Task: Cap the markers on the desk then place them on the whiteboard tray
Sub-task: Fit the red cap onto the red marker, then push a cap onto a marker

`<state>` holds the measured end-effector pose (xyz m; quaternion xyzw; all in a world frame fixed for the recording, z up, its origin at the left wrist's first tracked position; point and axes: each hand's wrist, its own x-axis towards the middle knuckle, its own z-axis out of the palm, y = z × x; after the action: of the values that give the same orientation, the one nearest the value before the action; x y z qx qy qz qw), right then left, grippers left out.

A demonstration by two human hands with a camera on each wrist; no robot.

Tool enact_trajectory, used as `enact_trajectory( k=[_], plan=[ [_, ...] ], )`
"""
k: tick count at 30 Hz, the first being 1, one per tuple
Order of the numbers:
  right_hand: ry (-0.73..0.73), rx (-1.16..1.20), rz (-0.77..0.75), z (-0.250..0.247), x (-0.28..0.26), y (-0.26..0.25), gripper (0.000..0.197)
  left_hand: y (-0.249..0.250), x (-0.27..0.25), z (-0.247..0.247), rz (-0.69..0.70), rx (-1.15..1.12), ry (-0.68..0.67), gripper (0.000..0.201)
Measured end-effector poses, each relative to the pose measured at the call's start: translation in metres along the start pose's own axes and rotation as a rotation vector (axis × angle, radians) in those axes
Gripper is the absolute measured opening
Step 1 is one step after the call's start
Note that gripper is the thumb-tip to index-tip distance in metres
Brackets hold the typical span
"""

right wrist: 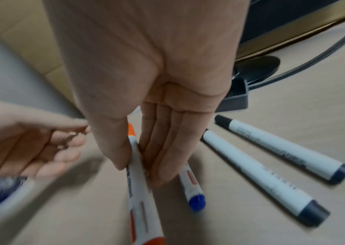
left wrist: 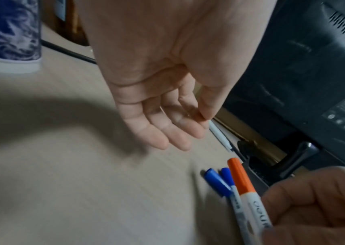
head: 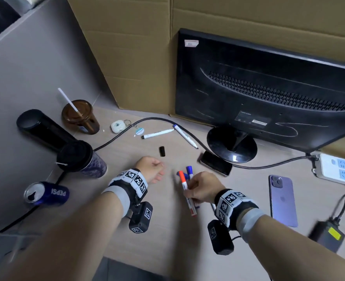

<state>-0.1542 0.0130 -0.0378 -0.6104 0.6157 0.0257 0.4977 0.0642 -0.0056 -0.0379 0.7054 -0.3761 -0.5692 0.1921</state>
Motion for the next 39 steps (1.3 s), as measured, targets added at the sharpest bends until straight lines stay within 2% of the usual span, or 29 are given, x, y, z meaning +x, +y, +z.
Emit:
enact_trajectory(
  k=[3,9,17,22,26,31,34,39],
  plan=[
    [-0.002,-0.147,-0.044,0.013,0.005,-0.002,0.026,-0.012,0.005,0.0,-0.028,-0.026,0.009,0.017],
    [0.013,-0.245,-0.016,0.028,0.024,-0.009,0.033,-0.019,0.014,-0.005,-0.049,-0.02,0.016,0.015],
    [0.072,-0.234,0.024,0.024,0.036,-0.01,0.044,-0.013,0.023,-0.01,-0.042,0.003,0.005,0.012],
    [0.289,-0.223,-0.081,0.007,0.046,-0.015,0.012,-0.001,0.032,-0.018,-0.02,0.005,0.016,0.014],
    [0.289,-0.279,-0.088,0.007,0.063,-0.019,0.026,0.006,0.041,-0.022,0.002,-0.006,0.042,0.017],
    [0.236,-0.268,-0.047,0.01,0.07,-0.018,0.022,0.023,0.052,-0.021,0.062,0.027,0.045,0.018],
    [0.295,-0.183,-0.082,0.0,0.068,-0.015,0.021,0.041,0.059,-0.017,0.152,0.129,0.081,0.006],
    [0.488,-0.004,-0.068,-0.037,0.06,0.006,0.017,0.078,0.077,0.004,0.323,0.483,0.175,0.024]
  ],
)
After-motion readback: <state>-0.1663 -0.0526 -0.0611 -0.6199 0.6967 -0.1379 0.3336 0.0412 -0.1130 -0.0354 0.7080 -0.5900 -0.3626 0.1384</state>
